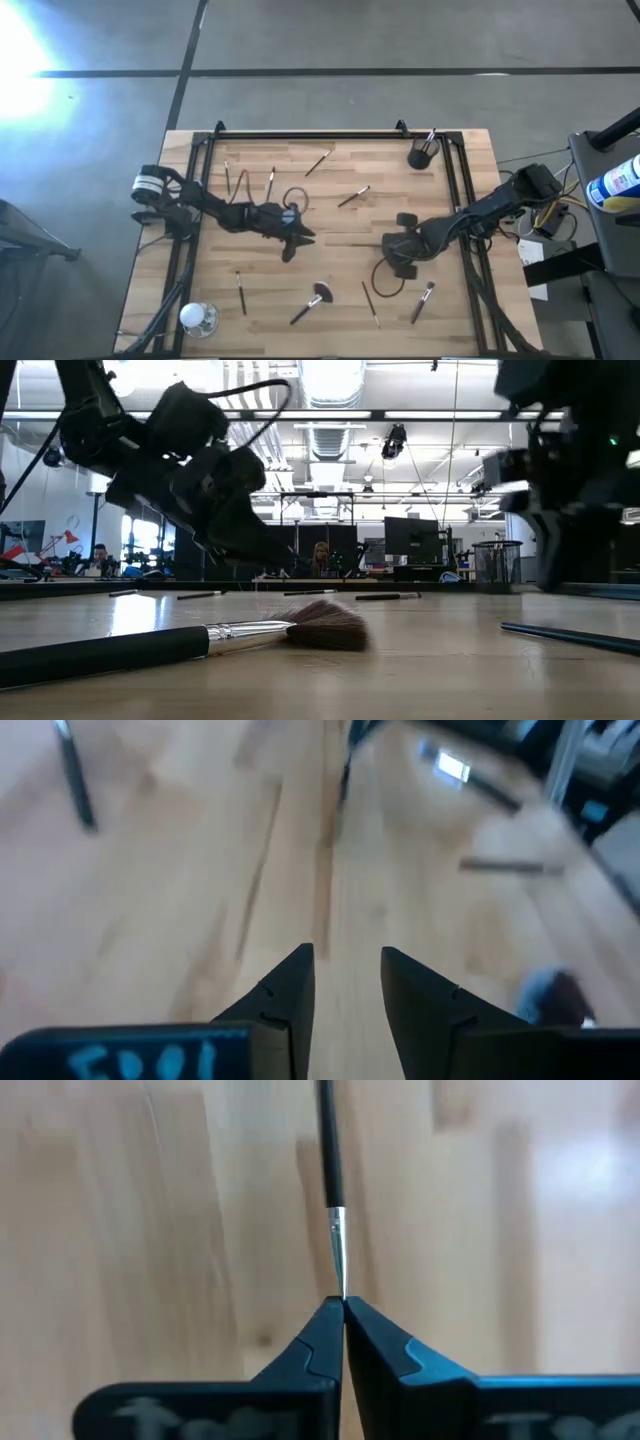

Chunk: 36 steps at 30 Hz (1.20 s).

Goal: Put items in baskets/containers
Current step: Put the eyeshadow brush into the pen holder

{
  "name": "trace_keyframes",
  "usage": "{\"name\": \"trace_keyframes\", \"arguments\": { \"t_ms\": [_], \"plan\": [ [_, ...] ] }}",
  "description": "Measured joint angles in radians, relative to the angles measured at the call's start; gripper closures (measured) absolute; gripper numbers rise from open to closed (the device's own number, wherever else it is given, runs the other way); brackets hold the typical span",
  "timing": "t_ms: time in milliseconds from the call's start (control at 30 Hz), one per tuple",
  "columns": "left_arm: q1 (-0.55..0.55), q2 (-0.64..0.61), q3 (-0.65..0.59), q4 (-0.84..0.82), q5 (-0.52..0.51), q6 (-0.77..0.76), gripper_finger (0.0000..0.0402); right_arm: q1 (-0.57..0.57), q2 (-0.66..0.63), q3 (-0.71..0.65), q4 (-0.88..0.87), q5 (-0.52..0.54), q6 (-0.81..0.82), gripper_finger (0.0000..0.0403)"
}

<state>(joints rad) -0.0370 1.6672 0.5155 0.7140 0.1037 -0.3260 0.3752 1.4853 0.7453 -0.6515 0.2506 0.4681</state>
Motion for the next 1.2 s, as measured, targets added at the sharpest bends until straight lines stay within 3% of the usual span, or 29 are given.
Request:
{"name": "trace_keyframes", "arguments": {
  "t_ms": [100, 300, 433, 733, 1000, 1200],
  "plan": [
    [-0.019, 0.000, 0.051, -0.082, -0.010, 0.007, 0.0281, 0.009, 0.007, 0.051, -0.005, 0.061, -0.061, 0.0394],
    [-0.030, 0.000, 0.096, -0.086, 0.046, 0.007, 0.0277, 0.044, 0.006, 0.158, -0.030, 0.173, -0.158, 0.0394],
    [-0.030, 0.000, 0.108, -0.087, 0.063, 0.007, 0.0277, 0.058, 0.006, 0.211, -0.041, 0.195, -0.207, 0.0394],
    [-0.030, 0.000, 0.148, -0.093, 0.232, -0.065, 0.0277, 0.058, 0.016, 0.272, -0.064, 0.215, -0.287, 0.0394],
    [-0.028, 0.000, 0.218, -0.223, 0.279, -0.117, 0.0277, 0.061, 0.267, 0.465, -0.269, 0.251, -0.360, 0.0394],
    [-0.027, 0.000, 0.249, -0.347, 0.216, -0.117, 0.0277, 0.061, 0.437, 0.646, -0.398, 0.316, -0.411, 0.0394]
  ]
}}
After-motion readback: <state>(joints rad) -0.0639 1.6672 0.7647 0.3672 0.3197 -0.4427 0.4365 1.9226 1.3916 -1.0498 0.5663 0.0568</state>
